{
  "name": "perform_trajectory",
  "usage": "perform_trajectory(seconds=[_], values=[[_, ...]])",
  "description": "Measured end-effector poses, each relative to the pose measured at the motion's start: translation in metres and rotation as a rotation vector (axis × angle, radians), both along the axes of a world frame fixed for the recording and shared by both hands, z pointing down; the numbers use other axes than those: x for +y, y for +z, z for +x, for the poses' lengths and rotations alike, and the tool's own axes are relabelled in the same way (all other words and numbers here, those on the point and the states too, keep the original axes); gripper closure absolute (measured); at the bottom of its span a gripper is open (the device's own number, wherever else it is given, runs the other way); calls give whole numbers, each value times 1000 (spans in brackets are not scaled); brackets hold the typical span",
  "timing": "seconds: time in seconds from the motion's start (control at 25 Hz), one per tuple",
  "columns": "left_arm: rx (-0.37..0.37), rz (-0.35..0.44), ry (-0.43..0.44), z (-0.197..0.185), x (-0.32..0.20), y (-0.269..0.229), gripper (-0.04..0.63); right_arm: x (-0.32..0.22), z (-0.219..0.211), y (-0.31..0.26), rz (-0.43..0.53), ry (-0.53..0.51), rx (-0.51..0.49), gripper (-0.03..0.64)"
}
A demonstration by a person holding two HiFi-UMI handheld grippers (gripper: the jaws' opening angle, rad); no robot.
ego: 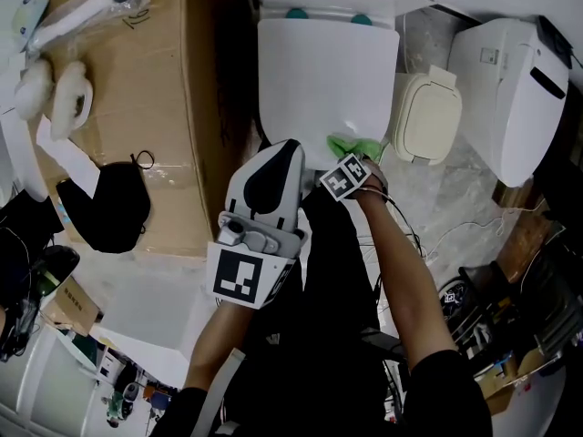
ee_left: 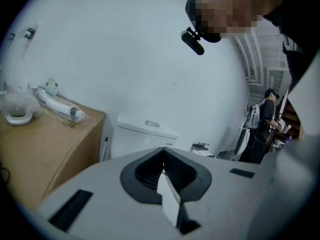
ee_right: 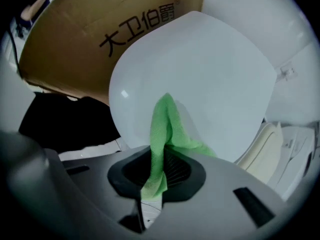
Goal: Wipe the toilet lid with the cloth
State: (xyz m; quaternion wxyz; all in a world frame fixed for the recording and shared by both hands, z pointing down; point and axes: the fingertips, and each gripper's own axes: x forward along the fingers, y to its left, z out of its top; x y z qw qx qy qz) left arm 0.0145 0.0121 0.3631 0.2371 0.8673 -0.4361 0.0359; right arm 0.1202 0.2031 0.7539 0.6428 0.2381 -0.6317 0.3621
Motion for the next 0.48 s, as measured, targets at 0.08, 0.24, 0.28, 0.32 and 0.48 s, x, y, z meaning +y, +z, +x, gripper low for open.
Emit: perform_trajectory(seconds=[0.08, 0.24, 0.28, 0.32, 0.48], values=[[-8, 7, 2, 0, 5, -7, 586, 7, -11, -7, -41, 118, -74, 561], [-35, 35, -12, -4, 12, -28, 586, -1, -23, -32, -3, 212, -175, 561], [-35, 48, -16, -4, 13, -38, 586, -6, -23, -43, 14, 220, -197, 561], [-35, 62, -19, -3, 15, -49, 586, -12, -23, -56, 31, 234, -223, 561], [-50, 112, -52, -9, 28, -100, 586, -46, -21, -128, 176, 298, -350, 561]])
